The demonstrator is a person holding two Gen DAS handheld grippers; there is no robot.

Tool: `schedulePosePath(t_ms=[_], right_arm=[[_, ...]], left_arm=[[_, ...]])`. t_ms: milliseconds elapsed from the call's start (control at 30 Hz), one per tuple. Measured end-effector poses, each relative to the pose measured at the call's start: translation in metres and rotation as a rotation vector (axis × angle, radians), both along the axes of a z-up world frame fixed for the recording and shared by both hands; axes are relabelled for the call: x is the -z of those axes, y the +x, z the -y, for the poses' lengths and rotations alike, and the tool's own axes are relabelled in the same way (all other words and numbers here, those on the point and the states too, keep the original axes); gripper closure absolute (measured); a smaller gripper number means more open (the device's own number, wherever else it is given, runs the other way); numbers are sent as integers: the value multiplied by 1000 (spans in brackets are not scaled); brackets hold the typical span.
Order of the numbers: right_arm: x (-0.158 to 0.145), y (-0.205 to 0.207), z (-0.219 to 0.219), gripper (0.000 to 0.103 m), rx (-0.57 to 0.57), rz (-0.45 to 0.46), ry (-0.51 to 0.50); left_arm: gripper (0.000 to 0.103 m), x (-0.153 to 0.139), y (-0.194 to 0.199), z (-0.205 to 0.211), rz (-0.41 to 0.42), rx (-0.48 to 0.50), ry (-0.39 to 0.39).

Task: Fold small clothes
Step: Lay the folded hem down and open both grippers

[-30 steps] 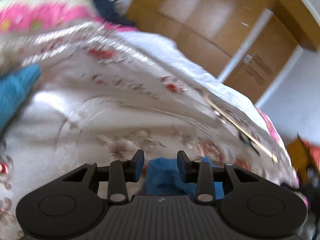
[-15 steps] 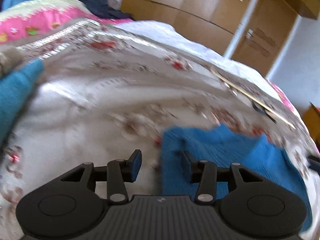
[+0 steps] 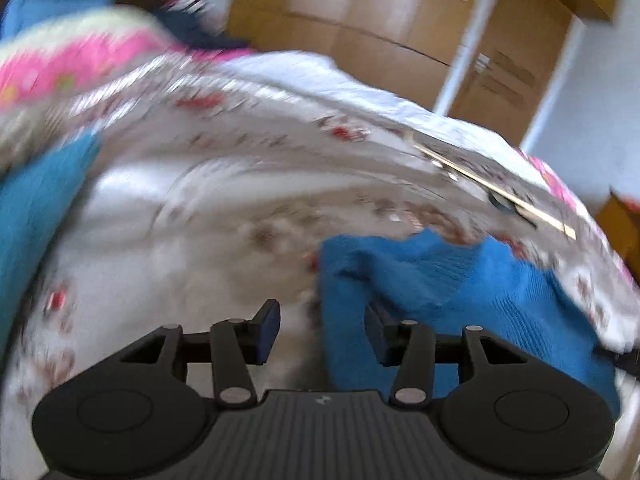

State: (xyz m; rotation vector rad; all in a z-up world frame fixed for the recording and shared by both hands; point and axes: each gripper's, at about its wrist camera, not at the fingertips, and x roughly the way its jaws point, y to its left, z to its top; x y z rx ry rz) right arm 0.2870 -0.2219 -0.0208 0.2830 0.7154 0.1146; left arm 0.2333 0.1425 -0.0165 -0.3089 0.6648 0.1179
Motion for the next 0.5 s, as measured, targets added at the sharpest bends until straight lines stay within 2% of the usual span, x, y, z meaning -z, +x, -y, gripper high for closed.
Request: schedulePosePath(t_ms=[67,133,233,367,433,500], right_arm=[[-2,9,-5,65,-2,14,-34],[2,21,-11,69,-10,-18,-84],[5,23,-5,97,13,-39,-70],[9,16,19,97,76,-56,-1],[12,11,26,97,92,-72,26],[11,5,28,95,109,-70,37]], left_arm=[[40,-1,19,11,-24,47,29],[37,9,47,17,-102,83,36],[37,15,72,8,-120,28,35],[37,10,79,-34,-101,-155,-103],[37,11,72,-46,-102,-186,-105],[37,12,58,-50,-106,-191,-76]])
